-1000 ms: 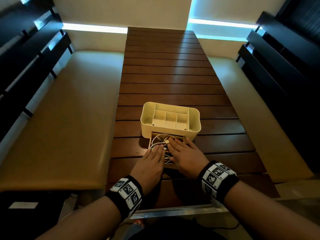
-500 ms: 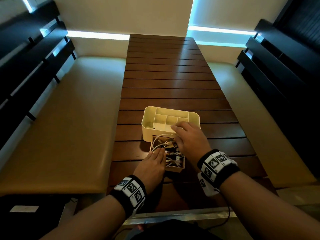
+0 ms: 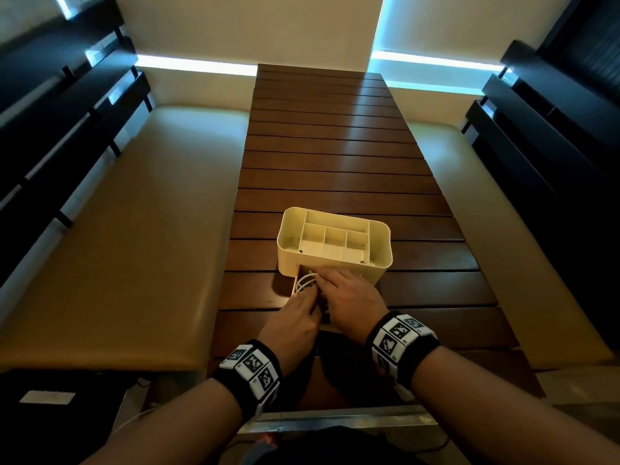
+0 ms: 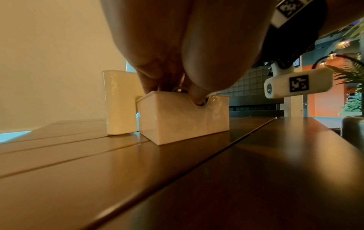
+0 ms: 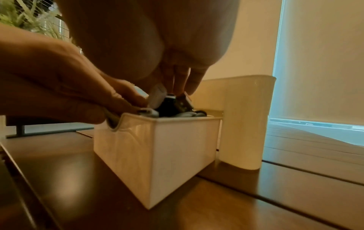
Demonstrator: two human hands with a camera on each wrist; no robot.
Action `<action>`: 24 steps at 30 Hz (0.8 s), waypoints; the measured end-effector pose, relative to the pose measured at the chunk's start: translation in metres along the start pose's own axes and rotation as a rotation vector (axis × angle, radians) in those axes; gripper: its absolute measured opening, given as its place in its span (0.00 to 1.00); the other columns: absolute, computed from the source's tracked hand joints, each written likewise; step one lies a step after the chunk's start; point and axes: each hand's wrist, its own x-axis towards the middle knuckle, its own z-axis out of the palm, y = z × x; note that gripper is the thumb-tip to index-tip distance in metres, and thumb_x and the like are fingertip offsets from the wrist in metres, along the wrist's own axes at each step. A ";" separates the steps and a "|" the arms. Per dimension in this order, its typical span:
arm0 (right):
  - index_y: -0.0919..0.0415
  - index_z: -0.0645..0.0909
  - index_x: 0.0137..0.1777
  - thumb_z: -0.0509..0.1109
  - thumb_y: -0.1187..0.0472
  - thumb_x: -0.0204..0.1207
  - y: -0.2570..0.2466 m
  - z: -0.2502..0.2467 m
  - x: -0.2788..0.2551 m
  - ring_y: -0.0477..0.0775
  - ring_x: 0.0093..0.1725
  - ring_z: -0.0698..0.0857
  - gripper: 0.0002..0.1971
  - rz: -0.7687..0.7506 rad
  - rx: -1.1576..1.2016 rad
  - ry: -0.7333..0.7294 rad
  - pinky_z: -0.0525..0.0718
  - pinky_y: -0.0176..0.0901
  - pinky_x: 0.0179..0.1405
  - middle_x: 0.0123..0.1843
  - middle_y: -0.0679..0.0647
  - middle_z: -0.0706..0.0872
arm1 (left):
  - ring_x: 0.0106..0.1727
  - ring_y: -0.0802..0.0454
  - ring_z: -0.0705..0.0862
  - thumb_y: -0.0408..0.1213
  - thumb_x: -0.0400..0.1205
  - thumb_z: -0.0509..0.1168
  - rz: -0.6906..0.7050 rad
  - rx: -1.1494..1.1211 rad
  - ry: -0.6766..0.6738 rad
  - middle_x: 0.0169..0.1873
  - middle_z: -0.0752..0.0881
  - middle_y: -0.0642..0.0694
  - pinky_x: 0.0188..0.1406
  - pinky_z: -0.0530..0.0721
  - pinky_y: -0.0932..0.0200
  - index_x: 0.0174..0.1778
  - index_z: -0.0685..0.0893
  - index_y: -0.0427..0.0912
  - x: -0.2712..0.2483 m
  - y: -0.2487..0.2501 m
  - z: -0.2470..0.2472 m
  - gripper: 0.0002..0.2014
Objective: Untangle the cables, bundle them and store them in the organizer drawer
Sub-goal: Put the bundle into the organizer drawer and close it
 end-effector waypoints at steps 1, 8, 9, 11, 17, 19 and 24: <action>0.62 0.84 0.67 0.52 0.51 0.73 0.001 0.004 0.002 0.57 0.64 0.86 0.29 0.004 0.009 -0.058 0.86 0.53 0.60 0.66 0.56 0.87 | 0.74 0.41 0.76 0.40 0.85 0.47 -0.002 0.010 0.040 0.70 0.80 0.33 0.77 0.74 0.52 0.70 0.81 0.31 0.000 0.001 -0.001 0.26; 0.60 0.81 0.73 0.53 0.49 0.75 0.004 0.005 0.006 0.54 0.71 0.81 0.30 -0.120 0.171 -0.065 0.75 0.50 0.77 0.71 0.54 0.85 | 0.72 0.29 0.68 0.38 0.78 0.50 -0.081 0.149 0.056 0.63 0.85 0.27 0.65 0.85 0.42 0.60 0.89 0.37 0.002 0.004 -0.024 0.25; 0.63 0.84 0.68 0.55 0.51 0.75 0.004 -0.002 0.005 0.53 0.67 0.84 0.28 -0.162 0.156 -0.074 0.75 0.46 0.73 0.66 0.55 0.88 | 0.76 0.25 0.67 0.38 0.81 0.50 -0.077 0.152 -0.003 0.68 0.80 0.24 0.73 0.77 0.36 0.66 0.85 0.37 0.004 0.000 -0.018 0.25; 0.65 0.83 0.69 0.55 0.54 0.78 0.011 -0.001 0.003 0.53 0.70 0.82 0.26 -0.260 0.126 -0.046 0.64 0.37 0.75 0.69 0.58 0.86 | 0.76 0.26 0.72 0.39 0.82 0.56 -0.077 0.098 -0.081 0.71 0.78 0.24 0.76 0.72 0.36 0.70 0.81 0.35 0.009 -0.004 -0.013 0.22; 0.59 0.86 0.67 0.65 0.60 0.83 0.038 0.000 -0.011 0.47 0.67 0.82 0.15 -0.021 0.456 0.121 0.78 0.44 0.74 0.67 0.52 0.87 | 0.73 0.29 0.78 0.39 0.81 0.67 -0.066 0.064 -0.116 0.69 0.80 0.26 0.72 0.77 0.40 0.71 0.80 0.34 0.016 -0.007 -0.012 0.23; 0.60 0.89 0.60 0.64 0.54 0.80 0.043 0.008 -0.025 0.54 0.58 0.87 0.17 -0.013 0.371 0.227 0.87 0.51 0.60 0.60 0.54 0.89 | 0.79 0.28 0.69 0.38 0.86 0.58 -0.098 0.050 -0.082 0.76 0.72 0.24 0.78 0.68 0.39 0.78 0.72 0.33 0.019 -0.005 -0.009 0.24; 0.65 0.84 0.68 0.57 0.53 0.82 0.038 0.020 -0.032 0.62 0.67 0.85 0.23 -0.033 0.179 0.080 0.86 0.60 0.63 0.69 0.60 0.85 | 0.83 0.29 0.60 0.37 0.89 0.48 -0.112 0.060 -0.110 0.81 0.63 0.25 0.83 0.58 0.39 0.83 0.61 0.33 0.029 -0.005 -0.011 0.26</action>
